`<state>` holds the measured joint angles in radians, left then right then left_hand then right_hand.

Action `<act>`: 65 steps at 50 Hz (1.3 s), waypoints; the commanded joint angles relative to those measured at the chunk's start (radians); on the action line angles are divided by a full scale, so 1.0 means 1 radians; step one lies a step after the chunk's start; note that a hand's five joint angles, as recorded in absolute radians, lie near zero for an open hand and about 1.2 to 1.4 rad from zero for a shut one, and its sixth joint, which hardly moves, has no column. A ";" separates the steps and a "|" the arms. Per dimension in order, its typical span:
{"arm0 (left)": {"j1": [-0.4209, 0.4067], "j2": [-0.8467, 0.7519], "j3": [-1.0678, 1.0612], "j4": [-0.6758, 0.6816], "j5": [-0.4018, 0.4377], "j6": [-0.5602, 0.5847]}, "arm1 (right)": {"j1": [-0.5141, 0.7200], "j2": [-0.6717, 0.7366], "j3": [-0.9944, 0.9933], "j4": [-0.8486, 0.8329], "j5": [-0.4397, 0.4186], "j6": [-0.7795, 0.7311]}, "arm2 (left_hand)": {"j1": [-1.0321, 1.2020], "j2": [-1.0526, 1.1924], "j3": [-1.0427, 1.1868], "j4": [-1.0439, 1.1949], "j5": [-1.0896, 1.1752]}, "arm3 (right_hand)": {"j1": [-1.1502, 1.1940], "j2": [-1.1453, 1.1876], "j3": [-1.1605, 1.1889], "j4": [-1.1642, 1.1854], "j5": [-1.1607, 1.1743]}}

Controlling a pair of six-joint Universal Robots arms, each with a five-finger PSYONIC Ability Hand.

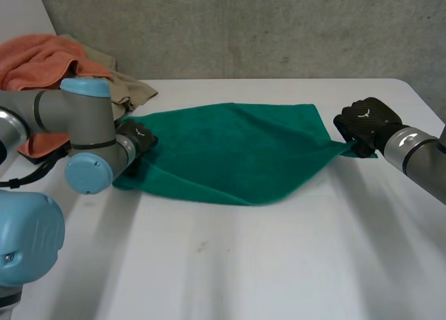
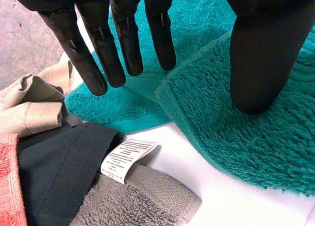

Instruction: Fold the laundry.

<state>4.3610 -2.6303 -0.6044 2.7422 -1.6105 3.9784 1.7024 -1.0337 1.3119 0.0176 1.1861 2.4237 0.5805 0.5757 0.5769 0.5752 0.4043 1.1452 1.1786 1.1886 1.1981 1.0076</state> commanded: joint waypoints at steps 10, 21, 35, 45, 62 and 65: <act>-0.011 0.111 0.035 -0.039 -0.062 -0.076 | -0.027 -0.015 0.001 0.008 0.004 -0.003 | 0.816 0.821 0.819 0.821 0.817 | 0.251 0.218 0.208 0.198 0.214; 0.009 0.602 -0.356 -0.050 0.038 -0.168 | -0.127 -0.192 0.010 0.228 0.007 -0.084 | 0.816 0.821 0.819 0.821 0.817 | 0.251 0.218 0.208 0.198 0.214; 0.078 1.138 -0.388 -0.004 0.115 -0.329 | -0.208 -0.440 -0.264 0.300 -0.028 0.132 | 0.816 0.821 0.819 0.821 0.817 | 0.251 0.218 0.208 0.198 0.214; 0.054 0.978 -0.373 -0.015 0.112 -0.351 | -0.178 -0.292 -0.316 0.314 -0.073 0.127 | 0.816 0.821 0.819 0.821 0.817 | 0.251 0.218 0.208 0.198 0.214; 0.022 0.457 0.048 0.155 0.067 -0.477 | -0.033 0.076 -0.656 -0.075 0.140 0.234 | 0.816 0.821 0.819 0.821 0.817 | 0.251 0.218 0.208 0.198 0.214; 0.012 0.472 0.159 0.244 0.058 -0.550 | -0.029 0.078 -0.709 -0.230 0.208 0.320 | 0.816 0.821 0.819 0.821 0.817 | 0.251 0.218 0.208 0.198 0.214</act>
<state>4.3856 -2.1606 -0.6795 2.8514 -1.5383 3.5553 1.6581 -0.9869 0.7422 0.0687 1.2798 2.6098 1.1672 1.1960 1.1927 1.1996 0.9837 1.1452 1.1786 1.1911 1.1984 1.0134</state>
